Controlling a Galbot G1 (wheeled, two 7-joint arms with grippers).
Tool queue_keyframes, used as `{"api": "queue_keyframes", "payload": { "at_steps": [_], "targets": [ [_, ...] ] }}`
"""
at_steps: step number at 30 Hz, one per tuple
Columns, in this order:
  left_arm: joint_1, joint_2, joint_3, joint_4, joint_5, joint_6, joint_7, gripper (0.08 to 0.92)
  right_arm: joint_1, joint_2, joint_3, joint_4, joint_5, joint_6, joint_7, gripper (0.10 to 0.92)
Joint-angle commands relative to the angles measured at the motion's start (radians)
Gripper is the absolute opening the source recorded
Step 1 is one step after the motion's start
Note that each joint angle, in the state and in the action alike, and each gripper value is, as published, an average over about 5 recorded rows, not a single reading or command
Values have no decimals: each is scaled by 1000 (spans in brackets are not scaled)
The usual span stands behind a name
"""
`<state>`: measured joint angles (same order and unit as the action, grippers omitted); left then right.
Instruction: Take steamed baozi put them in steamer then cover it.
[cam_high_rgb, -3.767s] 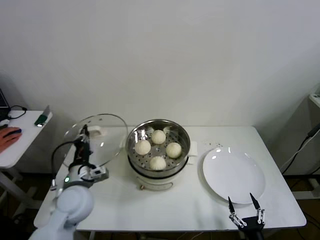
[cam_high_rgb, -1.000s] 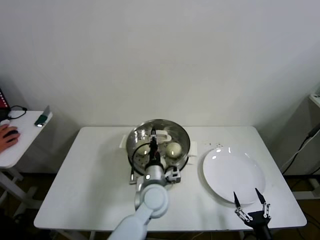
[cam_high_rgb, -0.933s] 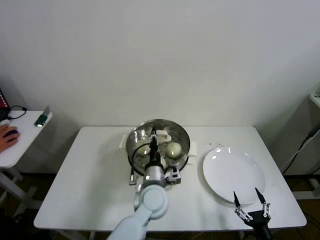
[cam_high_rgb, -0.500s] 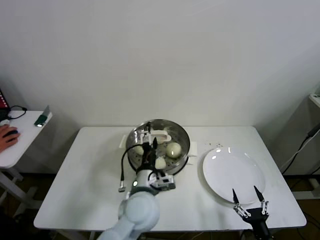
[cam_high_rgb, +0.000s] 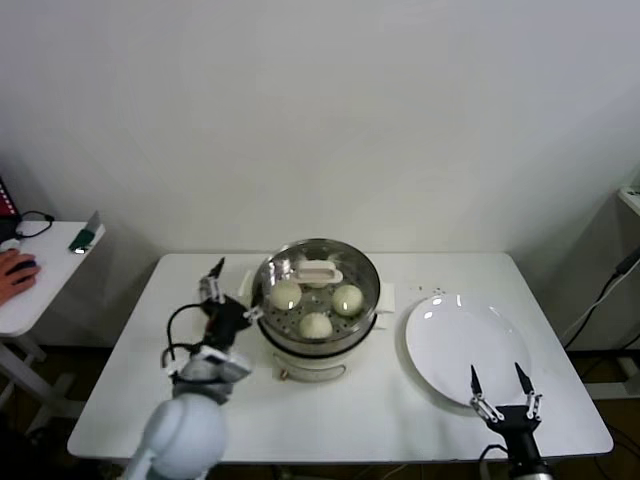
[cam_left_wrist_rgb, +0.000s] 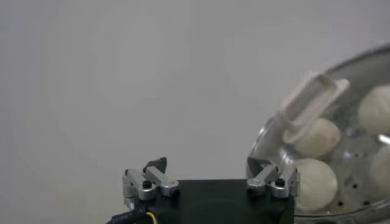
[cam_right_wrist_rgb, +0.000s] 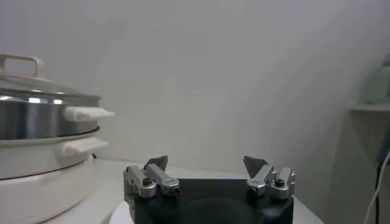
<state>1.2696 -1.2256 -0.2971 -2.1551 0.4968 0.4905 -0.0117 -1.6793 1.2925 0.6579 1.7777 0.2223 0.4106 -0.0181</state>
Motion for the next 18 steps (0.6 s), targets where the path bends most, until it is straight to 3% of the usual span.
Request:
{"api": "queue_keyframes", "payload": {
  "at_steps": [1,8,18],
  "targets": [
    [270,38,-432,80,-810,-554,-81,823,11,1,-13,1,7,-11,28,823],
    [369,9,-407,228,-858,-722,-56,823,13,-3,-27,-6,26,-10,13,823],
    [381,-43,-337,333,-861,-785,-29,823,11,-19,-36,-8,65,-15,-6,823]
  ]
}}
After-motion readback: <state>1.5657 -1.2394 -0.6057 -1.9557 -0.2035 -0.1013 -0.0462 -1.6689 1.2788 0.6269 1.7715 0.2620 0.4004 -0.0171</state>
